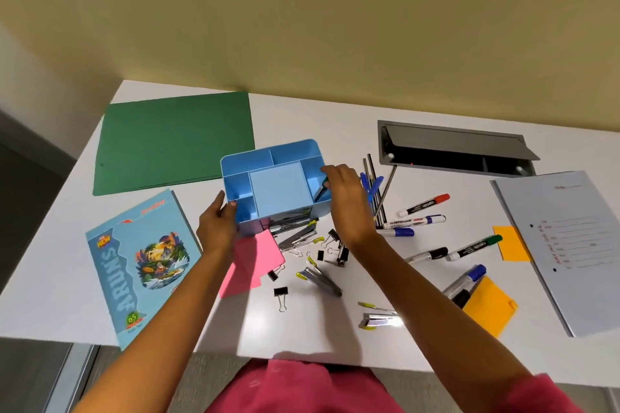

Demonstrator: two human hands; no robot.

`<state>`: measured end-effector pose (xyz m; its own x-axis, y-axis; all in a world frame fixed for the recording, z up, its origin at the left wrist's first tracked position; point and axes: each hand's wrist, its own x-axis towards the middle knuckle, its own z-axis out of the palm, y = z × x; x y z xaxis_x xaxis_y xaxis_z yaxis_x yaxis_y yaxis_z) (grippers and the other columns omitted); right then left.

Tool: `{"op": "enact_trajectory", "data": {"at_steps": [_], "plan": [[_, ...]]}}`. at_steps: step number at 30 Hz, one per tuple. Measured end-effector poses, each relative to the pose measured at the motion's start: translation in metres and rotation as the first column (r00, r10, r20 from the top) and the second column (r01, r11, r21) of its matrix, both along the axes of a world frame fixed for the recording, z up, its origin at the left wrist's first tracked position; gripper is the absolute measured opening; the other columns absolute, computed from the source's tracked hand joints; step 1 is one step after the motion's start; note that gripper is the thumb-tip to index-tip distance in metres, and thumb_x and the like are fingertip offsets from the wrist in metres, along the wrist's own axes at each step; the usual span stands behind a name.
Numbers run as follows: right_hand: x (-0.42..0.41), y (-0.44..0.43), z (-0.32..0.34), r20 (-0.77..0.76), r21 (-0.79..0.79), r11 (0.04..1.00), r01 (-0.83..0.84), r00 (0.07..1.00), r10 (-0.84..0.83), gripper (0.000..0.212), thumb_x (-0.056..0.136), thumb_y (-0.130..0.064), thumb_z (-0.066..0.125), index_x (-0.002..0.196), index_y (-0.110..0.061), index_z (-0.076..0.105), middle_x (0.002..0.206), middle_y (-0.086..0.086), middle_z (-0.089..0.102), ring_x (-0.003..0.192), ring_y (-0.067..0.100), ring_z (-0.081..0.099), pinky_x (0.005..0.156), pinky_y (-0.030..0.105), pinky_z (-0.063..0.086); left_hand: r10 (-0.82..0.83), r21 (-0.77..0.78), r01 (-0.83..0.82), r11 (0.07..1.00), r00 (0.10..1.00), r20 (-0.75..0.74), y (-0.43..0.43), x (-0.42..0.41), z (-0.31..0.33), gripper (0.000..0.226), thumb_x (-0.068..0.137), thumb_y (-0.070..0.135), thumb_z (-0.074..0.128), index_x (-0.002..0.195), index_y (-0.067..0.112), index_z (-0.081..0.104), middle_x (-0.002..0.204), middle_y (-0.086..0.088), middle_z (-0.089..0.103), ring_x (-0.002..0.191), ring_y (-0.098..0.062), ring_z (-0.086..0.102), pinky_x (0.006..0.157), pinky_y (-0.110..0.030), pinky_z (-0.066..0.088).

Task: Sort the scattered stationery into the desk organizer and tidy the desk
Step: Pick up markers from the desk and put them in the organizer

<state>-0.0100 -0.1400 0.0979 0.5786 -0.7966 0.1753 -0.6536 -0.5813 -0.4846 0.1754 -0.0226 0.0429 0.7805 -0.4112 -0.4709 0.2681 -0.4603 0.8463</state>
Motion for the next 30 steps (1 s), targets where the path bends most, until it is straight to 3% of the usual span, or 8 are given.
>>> {"op": "enact_trajectory", "data": {"at_steps": [5,9,11,15,19,22,24,30], "plan": [[0.004,0.003,-0.003,0.03,0.069,0.998,0.01,0.999,-0.012,0.055,0.076,0.02,0.057,0.126,-0.004,0.051,0.122,0.016,0.052,0.112,0.028,0.05,0.094,0.039,0.05,-0.052,0.0,0.052,0.999,0.998,0.031,0.002,0.003,-0.005,0.038,0.096,0.025,0.053,0.135,0.026,0.053,0.123,-0.009,0.064,0.106,-0.033,0.062,0.088,-0.057,0.052],[0.0,0.004,-0.007,-0.091,0.007,0.998,0.065,0.994,-0.064,0.051,0.087,0.005,0.056,0.135,-0.008,0.044,0.137,0.006,0.042,0.123,0.009,0.04,0.098,0.005,0.023,-0.076,-0.015,0.077,0.997,0.995,0.058,0.005,0.0,-0.005,0.037,0.098,0.026,0.051,0.135,0.027,0.053,0.11,0.0,0.063,0.104,-0.03,0.062,0.088,-0.055,0.053],[-0.001,0.001,-0.016,-0.087,-0.032,0.997,0.07,0.994,-0.073,0.04,0.092,-0.002,0.052,0.131,-0.012,0.049,0.129,-0.003,0.048,0.105,-0.008,0.04,0.088,-0.005,0.026,-0.086,-0.018,0.088,0.996,0.994,0.073,0.006,-0.001,-0.006,0.037,0.098,0.027,0.05,0.135,0.028,0.053,0.111,-0.001,0.064,0.103,-0.03,0.063,0.087,-0.056,0.053],[-0.006,0.006,-0.012,0.036,-0.093,0.973,0.209,0.978,-0.207,0.025,0.097,-0.013,0.043,0.118,-0.01,0.057,0.093,-0.027,0.05,0.09,0.003,0.048,0.074,0.006,0.045,-0.104,-0.008,0.105,0.994,0.99,0.099,0.008,-0.001,-0.008,0.037,0.098,0.029,0.049,0.135,0.028,0.053,0.12,-0.009,0.065,0.103,-0.031,0.063,0.089,-0.057,0.052],[-0.023,0.01,-0.022,0.158,-0.351,0.921,0.168,0.98,-0.119,0.023,0.097,-0.003,0.046,0.114,0.008,0.058,0.111,0.019,0.061,0.106,0.027,0.059,0.09,0.027,0.053,-0.129,-0.005,0.13,0.991,0.987,0.098,0.009,0.001,-0.009,0.039,0.099,0.028,0.048,0.137,0.027,0.051,0.122,-0.008,0.064,0.104,-0.03,0.062,0.089,-0.054,0.052],[-0.044,0.011,-0.032,0.239,-0.168,0.941,0.293,0.938,-0.249,0.027,0.098,-0.015,0.044,0.105,0.005,0.06,0.1,0.022,0.062,0.092,0.029,0.063,0.08,0.034,0.057,-0.139,-0.023,0.141,0.99,0.987,0.078,0.012,0.001,-0.012,0.039,0.099,0.031,0.047,0.137,0.03,0.05,0.118,-0.005,0.064,0.104,-0.029,0.062,0.091,-0.054,0.052],[-0.067,0.008,-0.048,0.163,-0.08,0.937,0.339,0.932,-0.323,0.008,0.088,-0.003,0.06,0.094,0.001,0.063,0.093,0.016,0.064,0.085,0.028,0.06,0.074,0.038,0.057,-0.151,-0.017,0.152,0.988,0.986,0.071,0.012,0.001,-0.014,0.039,0.099,0.032,0.045,0.138,0.031,0.05,0.117,-0.006,0.064,0.105,-0.03,0.061,0.092,-0.056,0.05],[-0.113,0.015,-0.084,-0.089,-0.007,0.954,0.3,0.95,-0.3,0.029,0.077,0.012,0.067,0.104,0.001,0.066,0.097,0.017,0.063,0.091,0.031,0.059,0.08,0.032,0.05,-0.167,-0.042,0.169,0.985,0.985,0.051,0.012,0.003,-0.016,0.038,0.099,0.033,0.043,0.137,0.032,0.05,0.123,-0.007,0.063,0.108,-0.03,0.061,0.093,-0.056,0.05]]}}
